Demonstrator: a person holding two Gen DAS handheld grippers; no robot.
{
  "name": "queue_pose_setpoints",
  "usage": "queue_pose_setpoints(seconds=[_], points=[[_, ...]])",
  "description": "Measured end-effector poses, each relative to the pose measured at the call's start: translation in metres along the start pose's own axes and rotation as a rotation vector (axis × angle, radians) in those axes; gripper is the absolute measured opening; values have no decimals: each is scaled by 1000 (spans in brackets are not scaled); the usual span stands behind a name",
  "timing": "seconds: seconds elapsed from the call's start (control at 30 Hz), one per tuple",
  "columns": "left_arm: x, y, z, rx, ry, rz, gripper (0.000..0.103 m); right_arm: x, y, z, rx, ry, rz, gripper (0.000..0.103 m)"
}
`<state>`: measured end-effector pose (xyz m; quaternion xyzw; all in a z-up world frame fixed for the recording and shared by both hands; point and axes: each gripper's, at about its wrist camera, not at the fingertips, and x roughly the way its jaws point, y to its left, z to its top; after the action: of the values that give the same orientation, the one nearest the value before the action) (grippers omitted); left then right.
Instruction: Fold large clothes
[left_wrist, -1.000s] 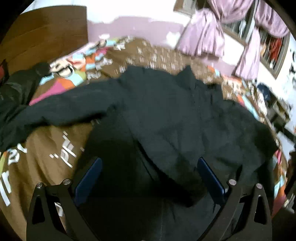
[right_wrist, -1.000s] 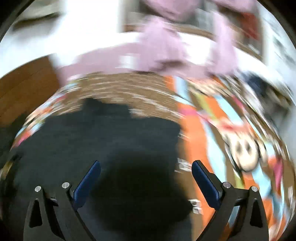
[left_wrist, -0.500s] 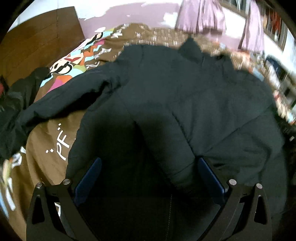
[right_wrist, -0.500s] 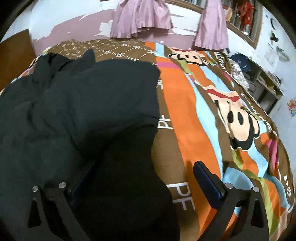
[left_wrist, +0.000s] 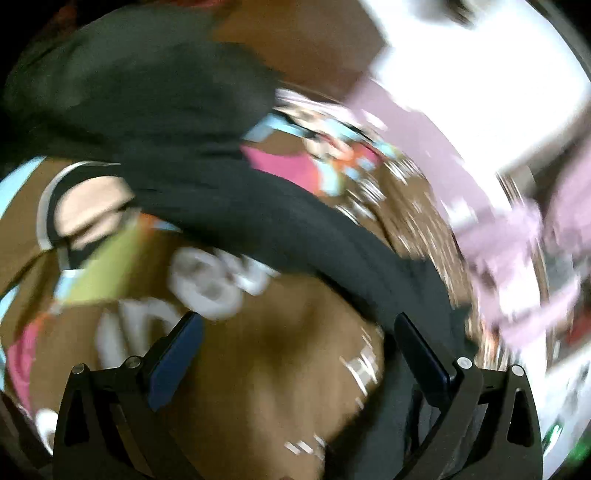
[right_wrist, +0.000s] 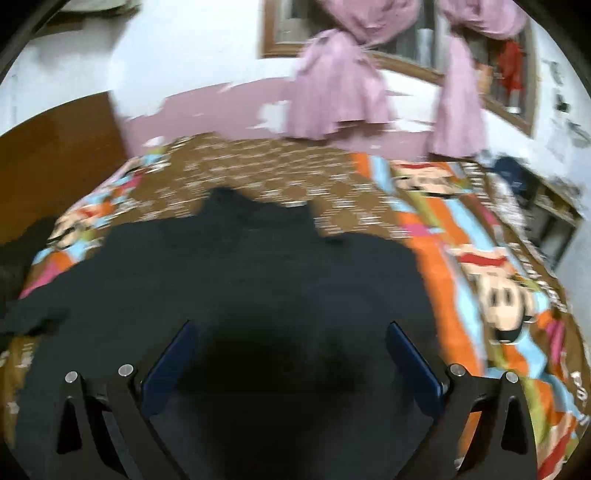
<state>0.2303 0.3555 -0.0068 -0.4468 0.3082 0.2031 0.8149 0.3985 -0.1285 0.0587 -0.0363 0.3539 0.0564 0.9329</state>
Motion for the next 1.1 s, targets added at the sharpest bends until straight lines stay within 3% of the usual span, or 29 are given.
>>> queue_pose_setpoints(seconds=[0.1,0.2,0.3,0.47,0.53,0.6,0.67,0.8,0.97,1.1], points=[[-9,45,44,-159,-81,28,101,6,51,-4,-44,16,99,103],[-14,73,68,-201,-144,69,101,16,95,-14,-121,24,154,103],[-9,92,83,-232,-152,94,100,28,125,-25,-226,5,139,103],[5,106,90,-268,-105,53,100,60,146,-44,-323,44,96,103],[6,113,90,-301,-105,71,92,77,146,-55,-335,111,85,103],[6,124,93,-318,-85,90,59,90,144,-65,-329,165,91,103],[10,132,96,-316,-59,115,43,90,142,-70,-314,163,98,103],[5,131,99,-290,-87,64,18,88,140,-72,-321,173,102,103],[-29,99,98,-154,-234,44,2,84,135,-71,-311,183,130,103],[-59,60,91,-31,-354,29,1,57,126,-53,-255,120,206,103]])
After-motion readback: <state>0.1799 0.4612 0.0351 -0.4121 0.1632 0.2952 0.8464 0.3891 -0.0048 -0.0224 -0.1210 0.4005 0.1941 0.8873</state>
